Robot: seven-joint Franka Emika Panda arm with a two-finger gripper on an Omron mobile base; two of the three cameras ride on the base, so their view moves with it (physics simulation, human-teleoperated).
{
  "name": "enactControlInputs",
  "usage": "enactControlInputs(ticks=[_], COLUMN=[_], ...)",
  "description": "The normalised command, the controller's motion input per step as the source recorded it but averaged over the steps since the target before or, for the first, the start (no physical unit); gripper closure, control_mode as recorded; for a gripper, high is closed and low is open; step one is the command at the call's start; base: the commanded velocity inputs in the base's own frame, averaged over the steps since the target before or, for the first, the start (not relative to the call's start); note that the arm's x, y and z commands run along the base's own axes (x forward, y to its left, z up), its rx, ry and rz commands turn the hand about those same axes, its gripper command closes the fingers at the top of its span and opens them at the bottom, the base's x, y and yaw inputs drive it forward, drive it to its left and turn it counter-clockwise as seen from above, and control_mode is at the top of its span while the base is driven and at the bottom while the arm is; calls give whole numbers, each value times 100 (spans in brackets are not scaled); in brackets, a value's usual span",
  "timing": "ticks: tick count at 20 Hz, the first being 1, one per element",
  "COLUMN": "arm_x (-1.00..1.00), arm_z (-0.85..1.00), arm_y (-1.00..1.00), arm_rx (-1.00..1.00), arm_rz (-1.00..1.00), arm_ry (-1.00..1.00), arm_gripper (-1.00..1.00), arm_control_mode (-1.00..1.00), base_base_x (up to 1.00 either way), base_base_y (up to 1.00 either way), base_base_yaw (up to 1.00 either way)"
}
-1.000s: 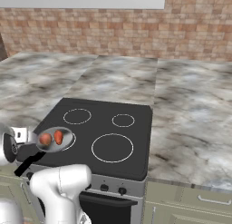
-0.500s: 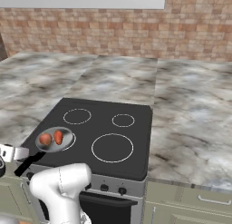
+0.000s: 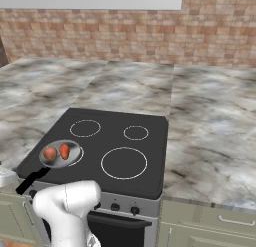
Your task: Put the sweet potato and onion in the pan. Then turn on the front left burner and set the heat to medium.
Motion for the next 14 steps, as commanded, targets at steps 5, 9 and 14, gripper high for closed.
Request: enactControlInputs(ticks=[5,9,14], arm_x=[-8,-17,-18], arm_z=[-10,-26,-49], arm_y=[39,11,0], arm_rx=[0,0,0], arm_rz=[-6,-1,0], arm_ry=[-14,-12,-17], arm_gripper=[-100,-100,-100], arm_control_mode=[-100,-100,-100], base_base_x=[0,0,0], base_base_y=[0,0,0], base_base_yaw=[0,0,0])
